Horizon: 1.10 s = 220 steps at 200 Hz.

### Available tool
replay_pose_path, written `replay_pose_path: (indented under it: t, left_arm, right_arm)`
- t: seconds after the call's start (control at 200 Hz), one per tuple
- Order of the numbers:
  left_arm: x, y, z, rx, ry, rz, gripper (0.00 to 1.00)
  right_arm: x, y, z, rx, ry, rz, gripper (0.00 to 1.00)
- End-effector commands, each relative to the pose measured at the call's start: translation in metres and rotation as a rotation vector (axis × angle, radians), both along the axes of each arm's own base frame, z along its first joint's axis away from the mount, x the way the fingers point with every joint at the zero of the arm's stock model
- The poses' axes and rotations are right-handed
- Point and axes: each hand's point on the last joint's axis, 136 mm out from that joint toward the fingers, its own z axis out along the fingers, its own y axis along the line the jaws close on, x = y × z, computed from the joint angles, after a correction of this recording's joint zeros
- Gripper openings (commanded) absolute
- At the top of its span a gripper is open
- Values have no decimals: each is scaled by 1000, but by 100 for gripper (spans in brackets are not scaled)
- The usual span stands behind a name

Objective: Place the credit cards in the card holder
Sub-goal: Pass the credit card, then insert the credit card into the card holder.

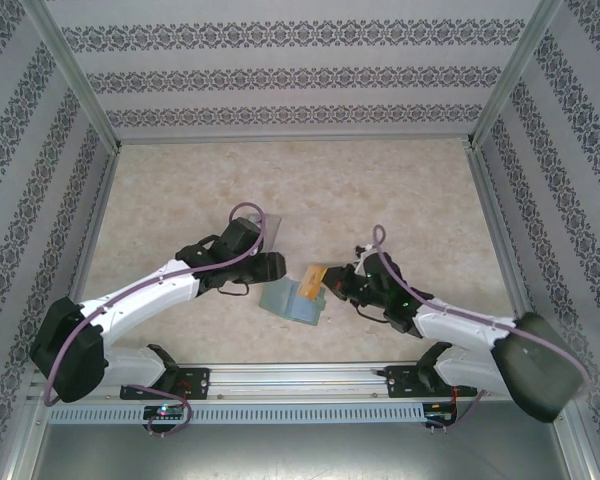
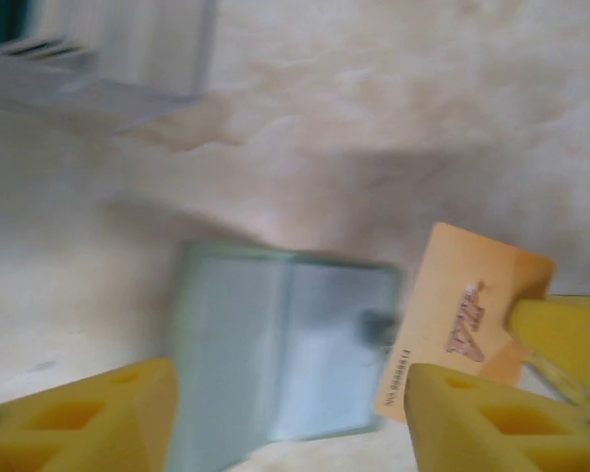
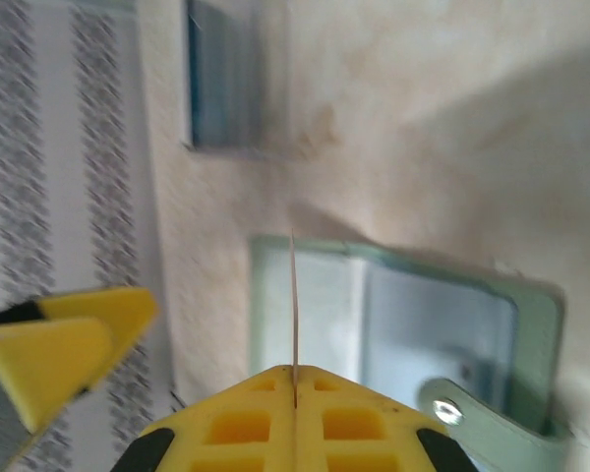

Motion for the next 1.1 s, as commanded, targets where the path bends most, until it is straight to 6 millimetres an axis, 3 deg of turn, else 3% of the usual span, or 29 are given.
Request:
replay_pose_path:
  t: [0.0, 0.13, 0.27, 0.575, 0.809, 0.979, 1.094]
  left_arm:
    - [-19, 49, -29, 252, 43, -1, 52]
    - [-20, 49, -47, 263, 58, -9, 33]
    - [-19, 48, -60, 293, 89, -15, 20]
    - [-18, 36, -81, 281, 146, -49, 18]
    - [-20, 32, -88, 275, 183, -50, 18]
    - [-19, 37, -77, 277, 156, -32, 18]
    - [-20, 28, -68, 214, 139, -50, 17]
  right_arm:
    - [-3, 30, 3, -14, -50, 142, 1]
    - [-2, 44, -12, -19, -39, 175, 0]
    - [-3, 47, -22, -19, -2, 193, 0]
    - [-4, 31, -43, -62, 36, 163, 0]
    - [-2, 34, -55, -32, 83, 147, 0]
    - [-3, 36, -60, 1, 103, 141, 0]
    - [-3, 42, -58, 35, 90, 157, 0]
